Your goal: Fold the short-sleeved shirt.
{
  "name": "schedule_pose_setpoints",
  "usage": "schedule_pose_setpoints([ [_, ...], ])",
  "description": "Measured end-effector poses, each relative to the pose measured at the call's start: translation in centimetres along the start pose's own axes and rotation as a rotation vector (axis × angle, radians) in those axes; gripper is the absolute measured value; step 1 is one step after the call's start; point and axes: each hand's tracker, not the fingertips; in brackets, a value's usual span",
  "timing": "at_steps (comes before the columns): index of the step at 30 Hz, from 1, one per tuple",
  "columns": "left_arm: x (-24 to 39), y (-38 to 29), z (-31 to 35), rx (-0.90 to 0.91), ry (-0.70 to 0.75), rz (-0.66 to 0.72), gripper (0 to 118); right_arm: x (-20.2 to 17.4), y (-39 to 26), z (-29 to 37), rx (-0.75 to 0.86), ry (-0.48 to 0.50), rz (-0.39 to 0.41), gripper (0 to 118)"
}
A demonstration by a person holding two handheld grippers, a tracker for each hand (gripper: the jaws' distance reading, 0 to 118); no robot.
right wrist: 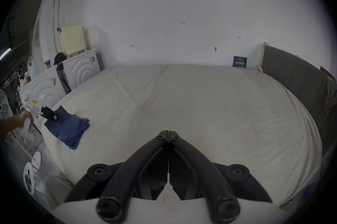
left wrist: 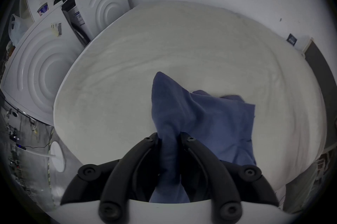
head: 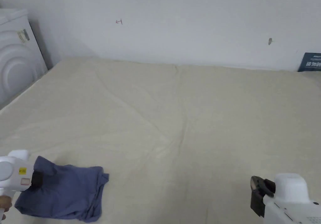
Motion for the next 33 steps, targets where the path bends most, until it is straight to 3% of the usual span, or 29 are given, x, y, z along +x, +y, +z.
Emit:
schedule_pose_setpoints([
  [4, -0.3, 0.2, -1.3, -0.041, -0.001, 0.009, 20, -0.2, -0.6, -1.0, -0.034, -0.017, 0.0, 0],
  [5, 0.0, 0.1, -1.6, -0.046, 0.012, 0.009, 26, -0.2, -0.6, -1.0, -0.039, -0.019, 0.001, 0],
  [6, 0.3, 0.1, -1.6, -0.048, 0.033, 0.003, 36, -0.1, -0.6, -1.1, -0.044, -0.022, 0.0, 0],
  [7, 0.2, 0.1, -1.8, -0.035, 0.056, -0.003, 63, 0.0, -0.6, -1.1, -0.048, -0.023, 0.001, 0],
  [8, 0.6, 0.1, -1.5, -0.027, 0.07, 0.002, 82, 0.1, -0.5, -1.1, -0.047, -0.025, 0.002, 0],
  [9, 0.9, 0.1, -1.1, -0.005, 0.084, 0.011, 93, 0.4, -0.4, -0.8, -0.045, -0.029, 0.005, 0],
  [16, 4.7, 0.8, 6.8, 0.267, 0.084, 0.028, 95, 2.4, 2.0, 2.3, 0.051, -0.034, 0.006, 0],
  [26, 14.9, -1.7, 24.3, 0.856, 0.006, 0.073, 95, 5.5, 7.9, 9.5, 0.318, -0.1, 0.071, 0],
  [33, 23.5, -5.2, 28.7, 1.082, -0.024, 0.061, 95, 7.4, 10.3, 12.7, 0.454, -0.161, 0.088, 0],
])
